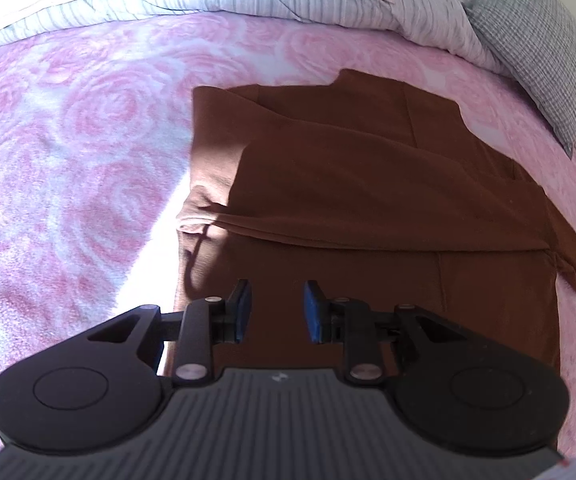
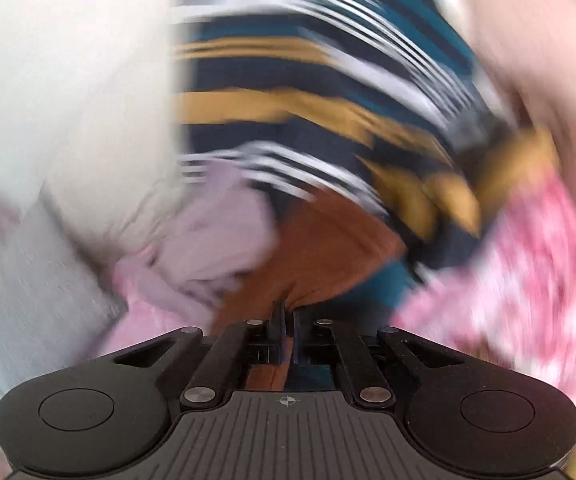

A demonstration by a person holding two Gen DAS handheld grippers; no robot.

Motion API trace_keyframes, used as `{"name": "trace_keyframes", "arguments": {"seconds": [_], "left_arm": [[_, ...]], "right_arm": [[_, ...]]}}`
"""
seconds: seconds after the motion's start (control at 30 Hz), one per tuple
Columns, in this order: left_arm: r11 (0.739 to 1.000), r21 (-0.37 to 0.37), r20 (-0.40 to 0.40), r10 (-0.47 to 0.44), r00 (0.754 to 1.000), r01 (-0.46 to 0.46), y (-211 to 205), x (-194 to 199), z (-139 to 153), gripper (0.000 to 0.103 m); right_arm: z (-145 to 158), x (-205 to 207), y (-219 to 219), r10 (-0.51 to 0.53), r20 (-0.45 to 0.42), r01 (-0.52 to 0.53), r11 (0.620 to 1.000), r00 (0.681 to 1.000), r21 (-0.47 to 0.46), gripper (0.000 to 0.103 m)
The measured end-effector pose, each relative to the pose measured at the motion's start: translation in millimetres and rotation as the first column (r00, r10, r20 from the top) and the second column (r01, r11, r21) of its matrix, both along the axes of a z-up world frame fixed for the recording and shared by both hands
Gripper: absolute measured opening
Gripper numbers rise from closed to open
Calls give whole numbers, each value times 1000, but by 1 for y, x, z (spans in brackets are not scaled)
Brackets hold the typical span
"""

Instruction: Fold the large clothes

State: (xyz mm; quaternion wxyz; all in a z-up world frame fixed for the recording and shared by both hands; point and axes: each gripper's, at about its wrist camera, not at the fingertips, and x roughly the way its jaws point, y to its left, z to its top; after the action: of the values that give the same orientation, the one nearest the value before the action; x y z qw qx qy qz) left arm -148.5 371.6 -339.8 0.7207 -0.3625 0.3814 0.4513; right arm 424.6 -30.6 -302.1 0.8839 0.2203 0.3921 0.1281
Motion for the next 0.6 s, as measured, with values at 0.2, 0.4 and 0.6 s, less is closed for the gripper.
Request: {"name": "trace_keyframes", "arguments": {"seconds": [0.2,0.4,0.6], "left_arm": [[997,-13,31,76,997,-76,0,-25,2,24],[988,-29,72,153,986,-152,-6,-54,3,24],[969,-63,69,243,967,-239,-8,-83,-5,24]], "right_arm": [[91,-106,171,541,363,-385,822,759,-419,0],[122,-316,281,844,516,-692,458,143,-558,0],[35,-478,317,933,212,-677,-43,-289,-735,46]]}}
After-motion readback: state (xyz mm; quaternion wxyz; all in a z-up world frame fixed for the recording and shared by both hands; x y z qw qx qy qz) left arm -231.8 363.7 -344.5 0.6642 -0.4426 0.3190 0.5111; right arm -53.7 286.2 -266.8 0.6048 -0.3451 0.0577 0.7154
